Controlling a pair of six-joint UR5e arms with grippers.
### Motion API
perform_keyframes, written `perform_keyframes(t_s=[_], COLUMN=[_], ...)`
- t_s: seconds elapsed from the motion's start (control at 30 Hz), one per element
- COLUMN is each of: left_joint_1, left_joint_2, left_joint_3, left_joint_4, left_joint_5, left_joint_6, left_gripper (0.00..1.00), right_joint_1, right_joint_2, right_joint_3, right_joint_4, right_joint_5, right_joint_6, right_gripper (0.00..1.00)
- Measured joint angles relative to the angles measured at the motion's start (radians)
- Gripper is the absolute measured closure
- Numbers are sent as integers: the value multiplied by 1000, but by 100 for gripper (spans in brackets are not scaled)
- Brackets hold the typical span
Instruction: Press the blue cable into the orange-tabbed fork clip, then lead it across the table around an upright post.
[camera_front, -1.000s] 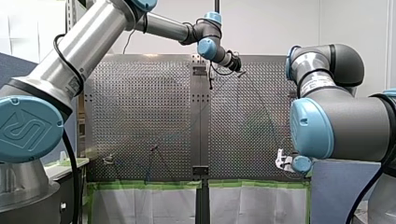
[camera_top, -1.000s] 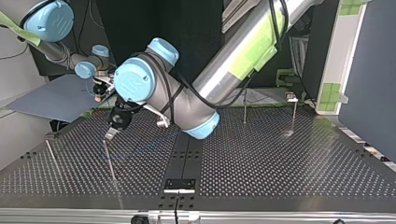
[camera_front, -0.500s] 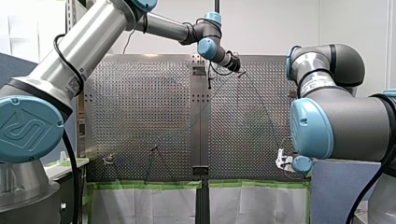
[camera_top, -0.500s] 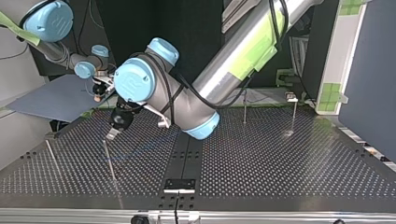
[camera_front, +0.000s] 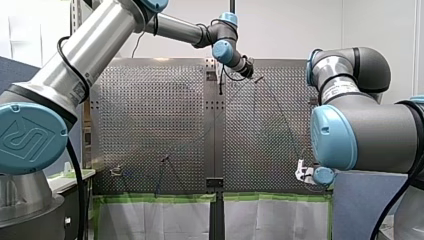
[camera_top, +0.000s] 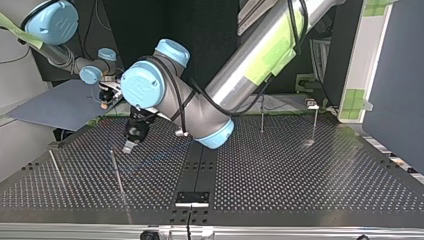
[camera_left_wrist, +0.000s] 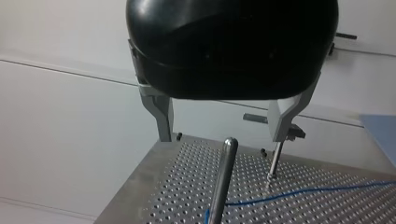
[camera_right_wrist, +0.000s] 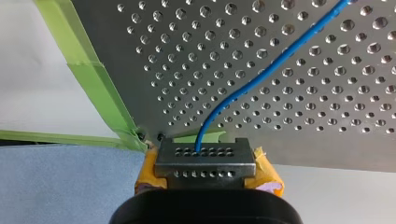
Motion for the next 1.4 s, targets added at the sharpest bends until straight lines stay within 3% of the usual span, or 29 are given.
perform_keyframes(t_s=[0.23, 0.57, 1.4], left_joint_1=[-2, -2, -2], left_joint_2=[0, 0, 0], left_joint_3=[0, 0, 0], left_joint_4=[-12, -13, -13], left_joint_5=[-66, -151, -159], left_joint_6=[53, 62, 67], left_gripper=[1, 1, 1], right_joint_1=[1, 2, 1], right_joint_2=[0, 0, 0], right_joint_3=[0, 0, 0], right_joint_4=[0, 0, 0], right_joint_5=[0, 0, 0], right_joint_6=[0, 0, 0], right_gripper=[100, 100, 100])
